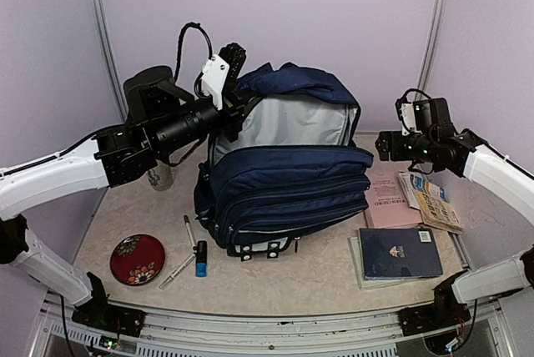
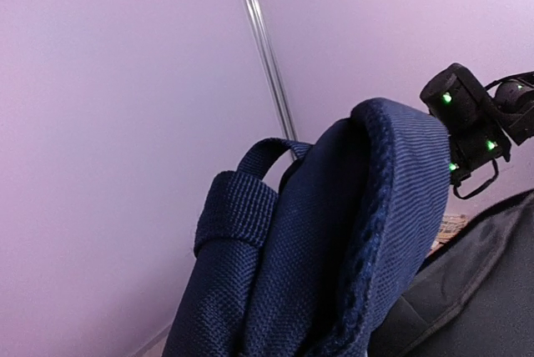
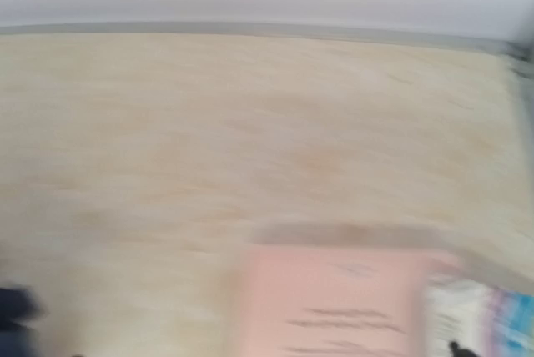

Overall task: Pack the student bag
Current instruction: Unzip the largest pocket of the student bag, then adjust the student bag at the center of the board.

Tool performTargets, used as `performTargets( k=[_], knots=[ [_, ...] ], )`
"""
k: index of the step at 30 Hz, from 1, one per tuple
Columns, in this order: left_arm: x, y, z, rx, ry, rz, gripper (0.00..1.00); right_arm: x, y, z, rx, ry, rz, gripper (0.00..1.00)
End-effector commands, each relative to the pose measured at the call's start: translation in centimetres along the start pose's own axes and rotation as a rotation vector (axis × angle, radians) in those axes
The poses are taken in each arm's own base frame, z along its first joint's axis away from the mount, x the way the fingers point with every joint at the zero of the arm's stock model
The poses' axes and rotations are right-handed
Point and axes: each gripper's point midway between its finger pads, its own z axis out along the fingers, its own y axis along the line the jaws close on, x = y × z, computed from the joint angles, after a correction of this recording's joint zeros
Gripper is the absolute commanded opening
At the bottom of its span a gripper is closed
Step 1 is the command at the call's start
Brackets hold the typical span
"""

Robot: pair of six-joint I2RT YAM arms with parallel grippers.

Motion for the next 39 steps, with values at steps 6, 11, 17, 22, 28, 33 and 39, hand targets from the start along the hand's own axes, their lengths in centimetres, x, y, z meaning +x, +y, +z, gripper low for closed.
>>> performTargets(
  k=[6,11,17,22,28,33,39],
  knots=[
    [-13.1,11.2,1.9,-0.374,-0.272,0.192,0.0,4.7,-9.0,2.1,0.395,0.192,0.0,0.93],
    [-10.6,9.4,3.2,-0.306,-0.247,0.209,0.0,6.7,-11.3,3.6,0.453,0.27,-0.019,0.88],
    [-2.0,5.5,3.3,-0.178,-0.168,0.157,0.0,8.8,-11.5,5.8,0.456,0.361,-0.064,0.84],
    [3.1,4.1,2.4,-0.152,-0.088,0.088,0.0,11.7,-11.9,6.7,0.475,0.444,-0.07,0.8],
    [3.7,3.1,-0.1,-0.124,-0.072,0.032,0.0,14.3,-13.3,6.9,0.559,0.514,-0.11,0.76],
    [3.6,2.4,-1.9,-0.079,-0.078,0.009,0.0,15.3,-13.8,7.8,0.596,0.561,-0.142,0.72],
    [4.1,2.6,-3.0,-0.084,-0.077,-0.009,0.0,15.9,-13.7,8.4,0.683,0.618,-0.24,0.68]
  ],
)
